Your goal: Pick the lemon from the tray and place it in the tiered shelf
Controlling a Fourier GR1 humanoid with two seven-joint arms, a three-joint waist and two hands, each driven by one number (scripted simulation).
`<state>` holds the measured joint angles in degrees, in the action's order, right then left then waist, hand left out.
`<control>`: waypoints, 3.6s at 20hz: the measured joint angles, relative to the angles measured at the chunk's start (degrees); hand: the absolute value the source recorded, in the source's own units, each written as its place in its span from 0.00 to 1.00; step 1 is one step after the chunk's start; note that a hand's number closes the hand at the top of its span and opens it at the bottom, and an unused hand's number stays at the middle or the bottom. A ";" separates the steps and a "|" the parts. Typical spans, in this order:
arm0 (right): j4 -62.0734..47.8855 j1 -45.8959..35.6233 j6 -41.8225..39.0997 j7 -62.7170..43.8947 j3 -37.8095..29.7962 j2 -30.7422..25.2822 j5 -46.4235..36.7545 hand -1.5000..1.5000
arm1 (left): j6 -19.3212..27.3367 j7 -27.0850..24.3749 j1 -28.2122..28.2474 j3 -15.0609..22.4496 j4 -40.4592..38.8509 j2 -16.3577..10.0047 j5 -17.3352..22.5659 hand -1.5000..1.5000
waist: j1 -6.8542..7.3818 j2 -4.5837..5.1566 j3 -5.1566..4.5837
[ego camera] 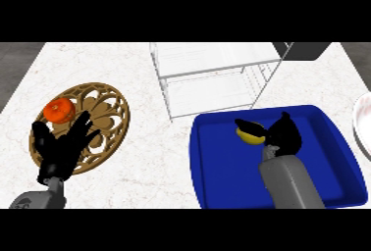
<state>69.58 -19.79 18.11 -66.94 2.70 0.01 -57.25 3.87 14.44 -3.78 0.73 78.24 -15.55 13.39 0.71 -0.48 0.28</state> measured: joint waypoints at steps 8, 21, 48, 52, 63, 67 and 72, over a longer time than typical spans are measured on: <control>-5.51 -2.07 0.93 3.61 3.55 -1.24 4.98 1.00 | -0.13 0.47 0.49 -0.44 0.69 0.64 -0.88 0.50 | -0.47 -0.33 -0.44; 3.63 -8.04 -10.48 22.30 33.92 -0.08 18.18 1.00 | -1.71 0.45 -1.79 1.19 -0.27 1.97 -1.59 0.50 | 3.37 0.38 0.07; 39.22 -39.63 -29.78 4.57 13.89 -1.53 19.93 1.00 | -0.82 1.20 1.84 -1.85 2.15 1.43 -2.10 0.50 | -0.73 0.01 0.01; 32.47 -45.33 -31.10 6.80 6.65 -3.81 22.14 1.00 | -1.22 1.59 1.41 -2.04 2.03 1.31 -2.11 0.50 | -0.49 0.16 -0.03; 11.39 -53.86 -35.37 17.19 -1.98 -10.19 26.34 1.00 | -1.86 2.09 0.76 -2.16 1.89 1.84 -2.62 0.50 | 0.06 0.41 0.04; 4.81 -54.03 -34.33 23.28 -1.79 -11.41 24.76 1.00 | -1.23 2.49 0.88 -1.89 2.64 2.50 -3.32 0.50 | 0.20 0.48 -0.01; -2.10 -54.20 -31.09 28.73 -1.23 -10.97 22.18 1.00 | -1.61 1.14 1.29 -1.99 2.64 3.17 -3.55 0.50 | 0.24 0.46 0.02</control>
<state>67.48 -73.99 -12.98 -38.21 1.47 -10.96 -35.07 2.26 15.57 -2.49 -1.26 80.88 -12.38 9.84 0.95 -0.02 0.31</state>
